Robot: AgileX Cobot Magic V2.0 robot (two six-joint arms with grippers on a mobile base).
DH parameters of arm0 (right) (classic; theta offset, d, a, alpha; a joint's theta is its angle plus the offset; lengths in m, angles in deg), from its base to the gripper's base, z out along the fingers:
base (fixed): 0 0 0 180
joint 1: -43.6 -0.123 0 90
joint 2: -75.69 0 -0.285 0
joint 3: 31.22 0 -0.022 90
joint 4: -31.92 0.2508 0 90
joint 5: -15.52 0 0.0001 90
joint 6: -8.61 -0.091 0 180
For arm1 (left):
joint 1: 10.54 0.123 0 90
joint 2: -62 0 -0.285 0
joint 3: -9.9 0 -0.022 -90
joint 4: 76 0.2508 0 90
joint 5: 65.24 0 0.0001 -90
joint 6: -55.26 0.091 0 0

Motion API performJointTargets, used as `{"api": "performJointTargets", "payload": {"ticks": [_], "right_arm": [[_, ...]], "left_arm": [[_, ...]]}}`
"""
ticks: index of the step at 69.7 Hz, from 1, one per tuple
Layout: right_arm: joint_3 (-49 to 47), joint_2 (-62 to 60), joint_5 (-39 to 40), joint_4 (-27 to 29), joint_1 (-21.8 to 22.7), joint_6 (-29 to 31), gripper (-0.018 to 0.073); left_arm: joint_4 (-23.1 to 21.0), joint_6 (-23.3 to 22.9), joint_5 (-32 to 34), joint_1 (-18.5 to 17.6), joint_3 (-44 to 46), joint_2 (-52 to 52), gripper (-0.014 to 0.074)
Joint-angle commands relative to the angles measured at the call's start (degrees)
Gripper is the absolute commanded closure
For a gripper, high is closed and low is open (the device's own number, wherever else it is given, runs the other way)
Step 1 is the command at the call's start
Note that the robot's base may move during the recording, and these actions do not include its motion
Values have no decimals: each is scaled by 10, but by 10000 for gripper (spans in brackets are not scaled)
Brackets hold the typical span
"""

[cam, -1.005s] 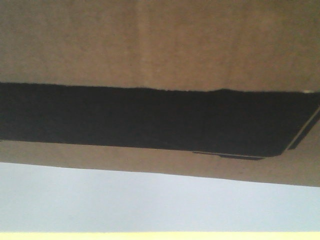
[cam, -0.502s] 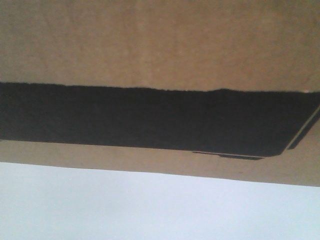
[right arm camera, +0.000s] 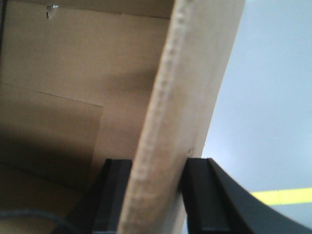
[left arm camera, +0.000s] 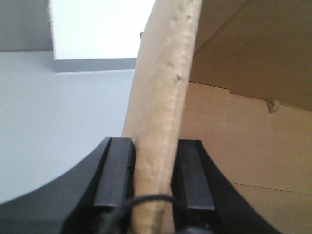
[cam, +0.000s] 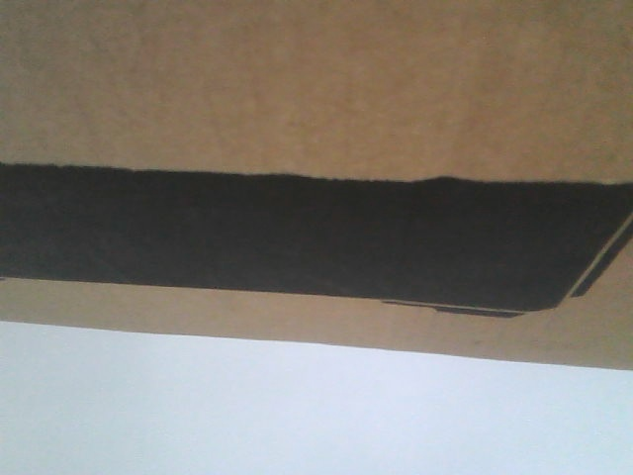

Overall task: Grab box from left shelf to table start
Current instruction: 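Carry the box with both grippers while driving toward the white table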

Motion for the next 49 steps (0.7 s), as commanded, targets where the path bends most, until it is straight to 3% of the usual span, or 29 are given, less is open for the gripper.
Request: {"api": "performJointTargets", "payload": {"ticks": [1, 49], "right_arm": [[-18, 6, 95, 1, 5, 16, 502], [-18, 7, 93, 1, 5, 16, 502]], "left_arm": [[-77, 62, 51, -11, 22, 8, 688], [-77, 62, 50, -11, 22, 8, 688]]}}
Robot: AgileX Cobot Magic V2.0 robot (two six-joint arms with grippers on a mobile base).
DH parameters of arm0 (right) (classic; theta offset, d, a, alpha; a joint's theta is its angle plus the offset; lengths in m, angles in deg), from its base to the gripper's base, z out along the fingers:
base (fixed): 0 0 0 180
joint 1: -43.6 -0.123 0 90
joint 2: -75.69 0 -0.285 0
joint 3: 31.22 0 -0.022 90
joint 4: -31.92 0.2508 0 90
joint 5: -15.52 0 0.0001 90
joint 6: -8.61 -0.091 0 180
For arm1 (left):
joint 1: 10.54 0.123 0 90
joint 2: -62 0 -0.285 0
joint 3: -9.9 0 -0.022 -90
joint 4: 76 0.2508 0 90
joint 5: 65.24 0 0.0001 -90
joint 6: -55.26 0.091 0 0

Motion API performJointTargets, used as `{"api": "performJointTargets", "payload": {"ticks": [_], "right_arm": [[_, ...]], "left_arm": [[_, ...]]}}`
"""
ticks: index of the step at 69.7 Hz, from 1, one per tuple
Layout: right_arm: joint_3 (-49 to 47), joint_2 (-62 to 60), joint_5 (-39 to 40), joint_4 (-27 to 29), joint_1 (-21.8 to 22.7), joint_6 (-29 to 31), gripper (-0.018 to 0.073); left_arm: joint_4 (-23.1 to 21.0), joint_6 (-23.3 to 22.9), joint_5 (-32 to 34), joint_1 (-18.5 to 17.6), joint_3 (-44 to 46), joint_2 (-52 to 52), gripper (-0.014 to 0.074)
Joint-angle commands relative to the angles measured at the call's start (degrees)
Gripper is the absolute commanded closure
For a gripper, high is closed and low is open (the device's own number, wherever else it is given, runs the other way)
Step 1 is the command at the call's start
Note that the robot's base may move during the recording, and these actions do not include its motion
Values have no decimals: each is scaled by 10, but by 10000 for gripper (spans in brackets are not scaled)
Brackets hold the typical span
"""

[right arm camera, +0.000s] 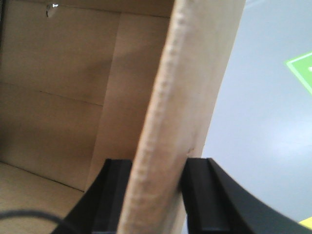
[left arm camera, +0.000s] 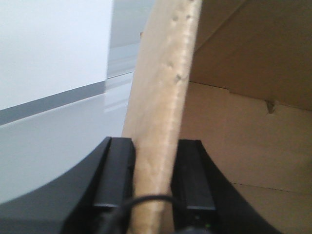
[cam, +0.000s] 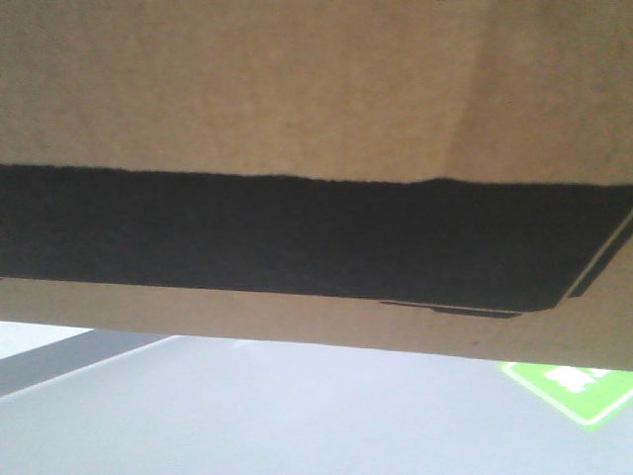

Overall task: Grab box from left shelf to table start
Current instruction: 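Carry the box with both grippers while driving toward the white table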

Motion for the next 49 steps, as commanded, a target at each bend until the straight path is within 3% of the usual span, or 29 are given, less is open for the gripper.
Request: {"api": "performJointTargets", "payload": {"ticks": [1, 49], "right_arm": [[-18, 7, 94, 1, 5, 16, 502], [-18, 7, 91, 1, 6, 16, 502]], "left_arm": [[-77, 62, 50, -11, 22, 7, 688], [-77, 62, 48, -11, 19, 7, 688]]}}
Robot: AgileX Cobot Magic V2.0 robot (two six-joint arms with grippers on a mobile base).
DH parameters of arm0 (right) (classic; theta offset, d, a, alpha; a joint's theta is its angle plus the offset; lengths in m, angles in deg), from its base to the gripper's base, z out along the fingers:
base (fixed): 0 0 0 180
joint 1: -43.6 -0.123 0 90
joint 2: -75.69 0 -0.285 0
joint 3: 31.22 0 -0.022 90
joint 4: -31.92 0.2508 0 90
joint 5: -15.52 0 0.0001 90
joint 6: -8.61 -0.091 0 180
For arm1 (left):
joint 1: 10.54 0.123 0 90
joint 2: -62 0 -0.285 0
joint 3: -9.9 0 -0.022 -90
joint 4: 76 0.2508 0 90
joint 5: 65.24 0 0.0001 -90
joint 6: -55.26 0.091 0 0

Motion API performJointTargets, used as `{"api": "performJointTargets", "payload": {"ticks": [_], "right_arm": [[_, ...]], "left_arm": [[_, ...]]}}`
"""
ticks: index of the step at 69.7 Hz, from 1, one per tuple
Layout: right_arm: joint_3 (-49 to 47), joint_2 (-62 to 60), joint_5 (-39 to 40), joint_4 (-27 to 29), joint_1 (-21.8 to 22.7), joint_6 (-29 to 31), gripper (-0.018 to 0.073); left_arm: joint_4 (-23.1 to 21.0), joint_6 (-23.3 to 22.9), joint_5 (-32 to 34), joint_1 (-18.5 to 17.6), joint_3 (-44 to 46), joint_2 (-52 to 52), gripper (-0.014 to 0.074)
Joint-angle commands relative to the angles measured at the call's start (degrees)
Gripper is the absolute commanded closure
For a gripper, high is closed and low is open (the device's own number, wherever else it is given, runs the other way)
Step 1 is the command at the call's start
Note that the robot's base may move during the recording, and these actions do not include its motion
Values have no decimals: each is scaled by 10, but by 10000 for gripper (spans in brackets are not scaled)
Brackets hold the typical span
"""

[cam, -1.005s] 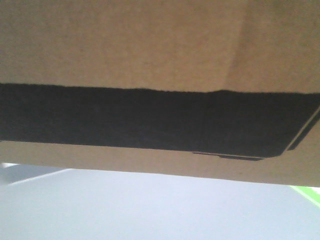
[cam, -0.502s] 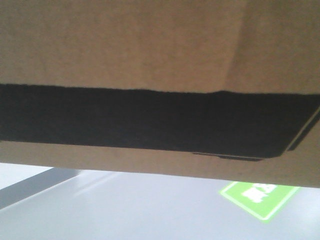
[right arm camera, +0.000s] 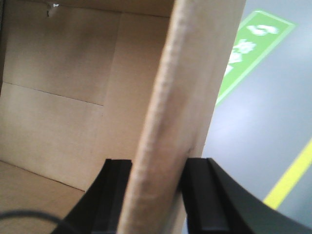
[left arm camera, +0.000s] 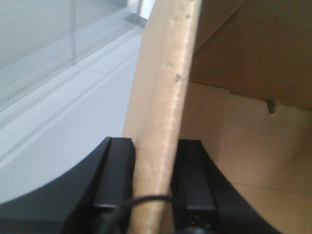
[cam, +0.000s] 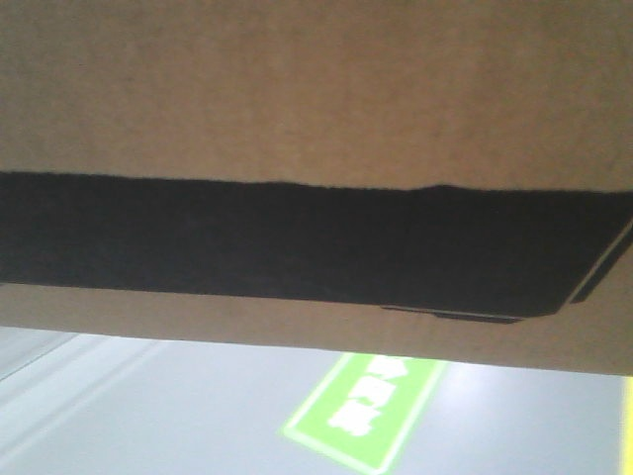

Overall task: Grab box from left shelf to table start
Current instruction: 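Carry the box with both grippers while driving toward the white table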

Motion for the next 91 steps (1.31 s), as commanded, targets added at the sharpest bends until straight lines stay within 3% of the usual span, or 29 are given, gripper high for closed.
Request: {"api": "performJointTargets", "payload": {"ticks": [1, 91], "right_arm": [[-18, 7, 94, 1, 6, 16, 502], [-18, 7, 93, 1, 6, 16, 502]], "left_arm": [[-77, 62, 48, -11, 22, 7, 688], [-77, 62, 48, -11, 22, 7, 688]]}}
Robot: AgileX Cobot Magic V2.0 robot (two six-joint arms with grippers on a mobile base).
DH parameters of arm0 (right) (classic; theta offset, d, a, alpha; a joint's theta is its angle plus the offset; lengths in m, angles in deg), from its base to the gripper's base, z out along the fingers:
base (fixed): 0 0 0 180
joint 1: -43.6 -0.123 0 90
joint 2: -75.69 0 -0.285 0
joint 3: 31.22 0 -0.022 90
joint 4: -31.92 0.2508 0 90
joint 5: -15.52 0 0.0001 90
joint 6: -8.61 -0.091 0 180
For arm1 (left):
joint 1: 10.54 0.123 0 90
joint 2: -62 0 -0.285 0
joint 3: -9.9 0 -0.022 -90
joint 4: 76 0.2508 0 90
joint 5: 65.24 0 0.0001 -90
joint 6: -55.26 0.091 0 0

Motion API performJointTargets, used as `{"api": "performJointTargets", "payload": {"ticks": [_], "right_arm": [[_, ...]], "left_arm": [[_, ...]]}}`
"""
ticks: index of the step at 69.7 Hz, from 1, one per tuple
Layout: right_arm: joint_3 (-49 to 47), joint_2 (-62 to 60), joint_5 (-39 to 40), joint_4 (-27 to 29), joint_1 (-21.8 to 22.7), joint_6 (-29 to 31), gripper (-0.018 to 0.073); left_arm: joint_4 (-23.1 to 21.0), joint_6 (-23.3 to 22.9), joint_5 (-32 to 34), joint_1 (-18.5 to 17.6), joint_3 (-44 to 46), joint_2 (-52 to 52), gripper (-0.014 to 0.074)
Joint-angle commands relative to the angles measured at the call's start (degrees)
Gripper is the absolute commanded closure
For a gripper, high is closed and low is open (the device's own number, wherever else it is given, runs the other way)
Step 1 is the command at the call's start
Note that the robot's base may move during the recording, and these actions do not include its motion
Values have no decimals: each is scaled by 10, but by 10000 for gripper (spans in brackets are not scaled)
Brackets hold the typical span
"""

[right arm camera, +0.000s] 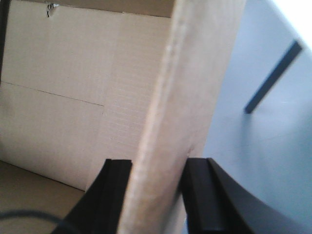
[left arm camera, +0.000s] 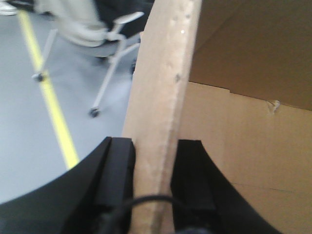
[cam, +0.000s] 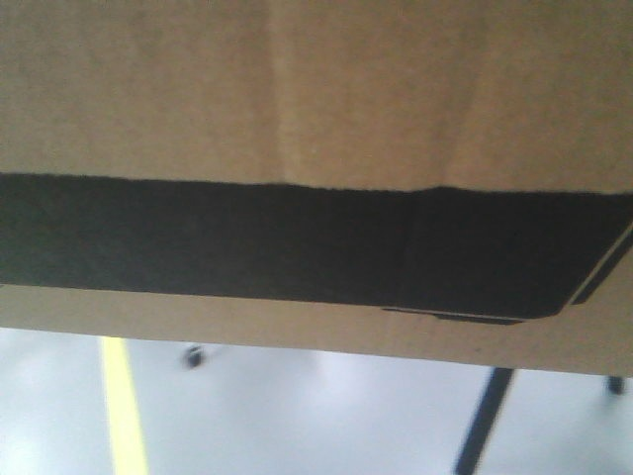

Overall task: Grab box from left shelf to table start
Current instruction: 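Carry the box with both grippers while driving toward the white table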

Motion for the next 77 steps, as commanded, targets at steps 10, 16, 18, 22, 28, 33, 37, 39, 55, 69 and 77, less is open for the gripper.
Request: {"api": "performJointTargets", "payload": {"ticks": [10, 16, 18, 22, 28, 33, 37, 39, 55, 69, 77], "right_arm": [[-18, 7, 93, 1, 6, 16, 502], [-18, 7, 93, 1, 6, 16, 502], [-18, 7, 93, 1, 6, 16, 502], [-18, 7, 93, 1, 6, 16, 502], [-18, 7, 93, 1, 6, 16, 502], [-18, 7, 93, 1, 6, 16, 502], [-18, 7, 93, 1, 6, 16, 502], [-18, 7, 93, 1, 6, 16, 502], [-18, 7, 93, 1, 6, 16, 502], [-18, 7, 93, 1, 6, 16, 502], [-18, 7, 93, 1, 6, 16, 502]], "left_arm": [[-77, 62, 48, -11, 23, 7, 688], [-77, 62, 48, -11, 23, 7, 688], [-77, 62, 48, -11, 23, 7, 688], [-77, 62, 48, -11, 23, 7, 688], [-77, 62, 48, -11, 23, 7, 688], [-77, 62, 48, -11, 23, 7, 688], [-77, 62, 48, -11, 23, 7, 688], [-77, 62, 48, -11, 23, 7, 688], [-77, 62, 48, -11, 23, 7, 688], [-77, 62, 48, -11, 23, 7, 688], [-77, 62, 48, -11, 23, 7, 688]]}}
